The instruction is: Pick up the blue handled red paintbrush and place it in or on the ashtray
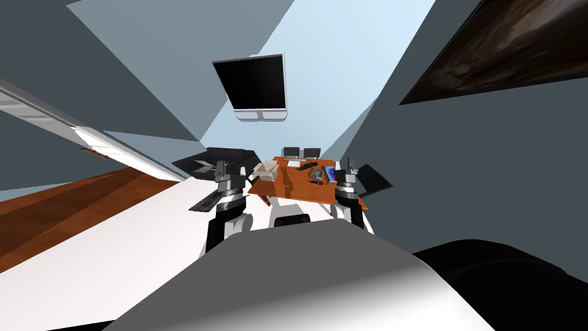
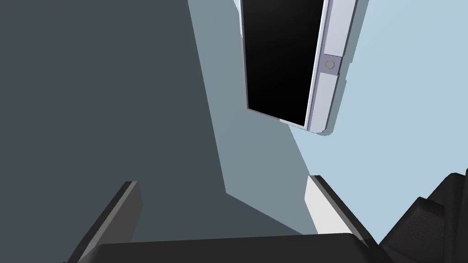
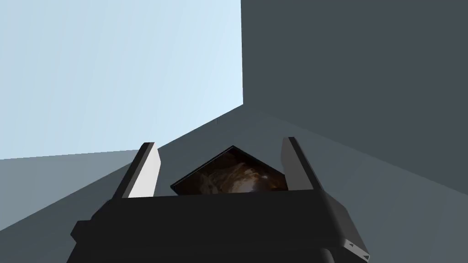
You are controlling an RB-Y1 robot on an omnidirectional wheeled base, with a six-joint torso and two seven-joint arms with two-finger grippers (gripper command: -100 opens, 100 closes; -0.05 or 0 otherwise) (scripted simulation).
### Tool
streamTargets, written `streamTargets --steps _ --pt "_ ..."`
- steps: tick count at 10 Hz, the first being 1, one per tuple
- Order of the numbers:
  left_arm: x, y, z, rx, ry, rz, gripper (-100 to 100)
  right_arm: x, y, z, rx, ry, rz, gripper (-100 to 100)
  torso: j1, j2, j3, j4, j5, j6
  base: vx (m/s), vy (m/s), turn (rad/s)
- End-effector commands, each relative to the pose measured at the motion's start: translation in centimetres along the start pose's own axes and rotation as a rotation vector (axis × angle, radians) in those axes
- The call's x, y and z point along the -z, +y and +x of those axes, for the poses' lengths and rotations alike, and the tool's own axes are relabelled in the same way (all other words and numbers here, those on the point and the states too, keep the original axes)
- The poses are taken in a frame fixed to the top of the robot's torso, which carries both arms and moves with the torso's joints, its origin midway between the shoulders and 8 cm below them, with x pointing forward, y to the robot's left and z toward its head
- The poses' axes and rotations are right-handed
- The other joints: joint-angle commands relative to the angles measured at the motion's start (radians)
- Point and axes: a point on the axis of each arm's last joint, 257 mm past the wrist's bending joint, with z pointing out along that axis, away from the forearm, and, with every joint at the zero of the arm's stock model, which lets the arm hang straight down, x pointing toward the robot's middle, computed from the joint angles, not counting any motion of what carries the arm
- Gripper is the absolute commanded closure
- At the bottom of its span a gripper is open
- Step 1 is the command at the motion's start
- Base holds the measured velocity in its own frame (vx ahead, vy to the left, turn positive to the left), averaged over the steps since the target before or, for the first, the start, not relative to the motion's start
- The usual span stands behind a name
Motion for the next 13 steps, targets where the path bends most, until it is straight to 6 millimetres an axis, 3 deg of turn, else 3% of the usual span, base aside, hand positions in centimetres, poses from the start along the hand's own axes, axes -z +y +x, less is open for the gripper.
streamTargets --steps 1,4,7,8,11,13 --pt "0.0 0.0 0.0 0.000 0.000 0.000 0 0.3 -1.3 0.9 0.010 0.044 0.033 -100 0.000 0.000 0.000 0.000 0.000 0.000 -0.047 0.042 0.105" --pt "0.0 0.0 0.0 0.000 0.000 0.000 0 1.6 -4.6 2.9 0.037 0.139 0.115 -100 0.007 0.007 0.004 0.001 0.001 0.000 -0.103 0.094 0.121" --pt "0.0 0.0 0.0 0.000 0.000 0.000 0 4.1 -9.1 5.3 0.084 0.270 0.228 -100 0.008 0.006 0.004 0.001 0.002 0.000 -0.094 0.117 0.179" --pt "0.0 0.0 0.0 0.000 0.000 0.000 0 4.4 -9.6 5.2 0.086 0.270 0.239 -100 0.008 0.007 0.004 0.001 0.002 0.000 -0.069 0.094 0.064" --pt "0.0 0.0 0.0 0.000 0.000 0.000 0 8.5 -14.6 7.3 0.147 0.415 0.366 -100 0.007 0.006 0.003 0.001 0.002 0.000 -0.081 0.117 0.207" --pt "0.0 0.0 0.0 0.000 0.000 0.000 0 9.2 -15.5 7.0 0.160 0.430 0.388 -100 0.006 0.007 0.004 0.002 0.002 0.000 -0.049 0.061 0.041"
